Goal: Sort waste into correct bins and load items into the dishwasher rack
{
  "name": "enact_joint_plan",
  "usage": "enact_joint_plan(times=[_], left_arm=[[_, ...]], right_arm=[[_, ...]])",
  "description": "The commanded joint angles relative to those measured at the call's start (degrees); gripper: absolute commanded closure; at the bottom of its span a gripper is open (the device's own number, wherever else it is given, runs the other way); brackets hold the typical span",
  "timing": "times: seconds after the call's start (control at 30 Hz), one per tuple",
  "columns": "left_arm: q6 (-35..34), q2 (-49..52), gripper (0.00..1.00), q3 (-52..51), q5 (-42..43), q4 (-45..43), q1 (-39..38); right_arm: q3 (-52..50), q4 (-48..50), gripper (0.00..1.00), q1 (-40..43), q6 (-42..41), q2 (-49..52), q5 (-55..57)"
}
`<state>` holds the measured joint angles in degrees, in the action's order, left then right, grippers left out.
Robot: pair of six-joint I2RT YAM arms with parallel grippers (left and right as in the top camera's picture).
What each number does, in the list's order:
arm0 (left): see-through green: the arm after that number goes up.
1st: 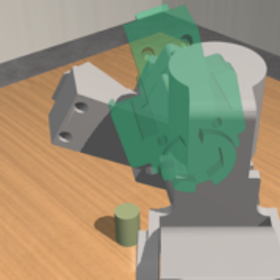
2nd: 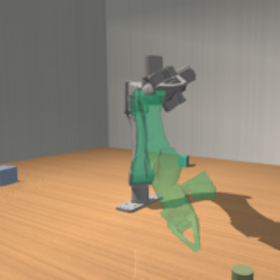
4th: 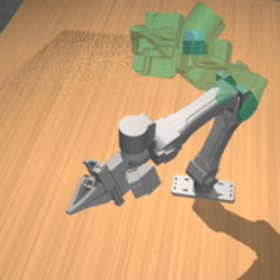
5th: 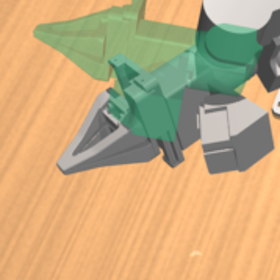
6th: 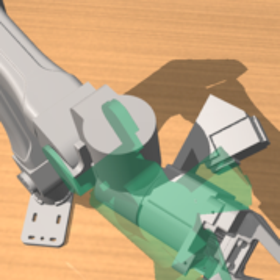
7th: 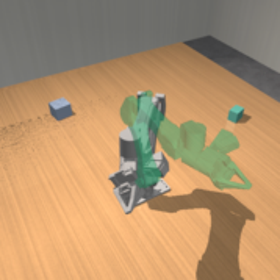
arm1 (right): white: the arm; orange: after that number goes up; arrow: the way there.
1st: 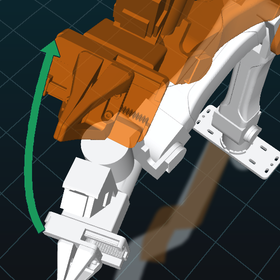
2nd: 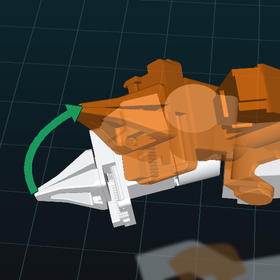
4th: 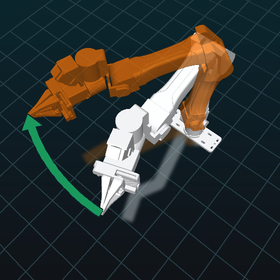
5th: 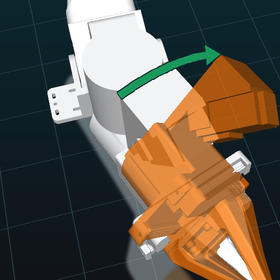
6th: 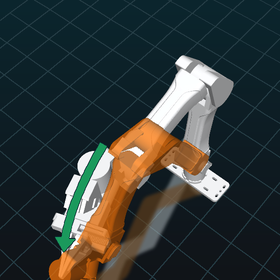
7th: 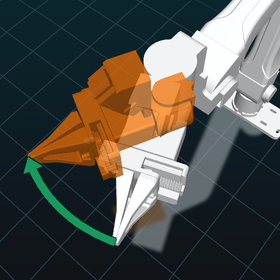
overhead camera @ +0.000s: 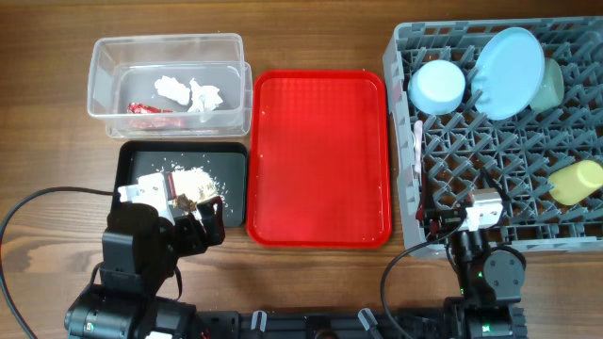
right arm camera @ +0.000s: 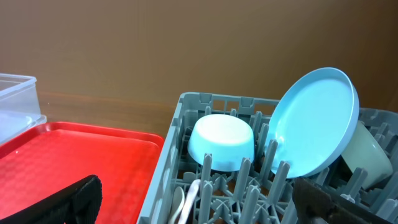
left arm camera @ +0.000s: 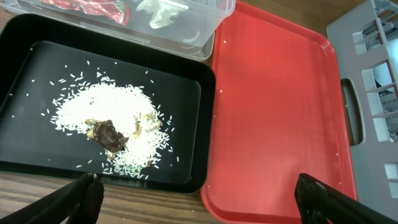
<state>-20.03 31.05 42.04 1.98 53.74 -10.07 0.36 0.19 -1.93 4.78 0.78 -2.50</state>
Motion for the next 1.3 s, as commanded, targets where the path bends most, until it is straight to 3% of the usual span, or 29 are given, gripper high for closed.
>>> enact_joint_plan(times=[0.0,0.13,0.37,0.5,0.63,1.27], left_arm=[[0.33,-0.9,0.0,-0.2,-1.55,0.55,1.66],[0.35,-6.43,0.0,-6.05,-1.18,-5.88,7.69],[0.61,-26.38,0.0,-32.98,-1.18,-36.44,8.11],[9.81,-28.87,0.0,-40.94,0.74,-51.43,8.11],[13.22,-29.62,0.0,-41.72,0.98,-49.42,8.11],[13.2,-29.53,0.0,-41.72,1.16,-49.48,8.09]], right_arm=[[-0.04,0.02,0.0,-0.13,-0.68,-0.57,0.98],[-0.04,0.04,0.0,-0.13,-0.66,-0.57,0.98],[-0.04,0.04,0.0,-0.13,-0.68,-0.57,0.98],[-0.04,0.04,0.0,-0.13,-0.68,-0.57,0.98],[-0.04,0.04,0.0,-0.13,-0.66,-0.57,0.98],[-0.04,0.02,0.0,-0.13,-0.66,-0.5,0.98]])
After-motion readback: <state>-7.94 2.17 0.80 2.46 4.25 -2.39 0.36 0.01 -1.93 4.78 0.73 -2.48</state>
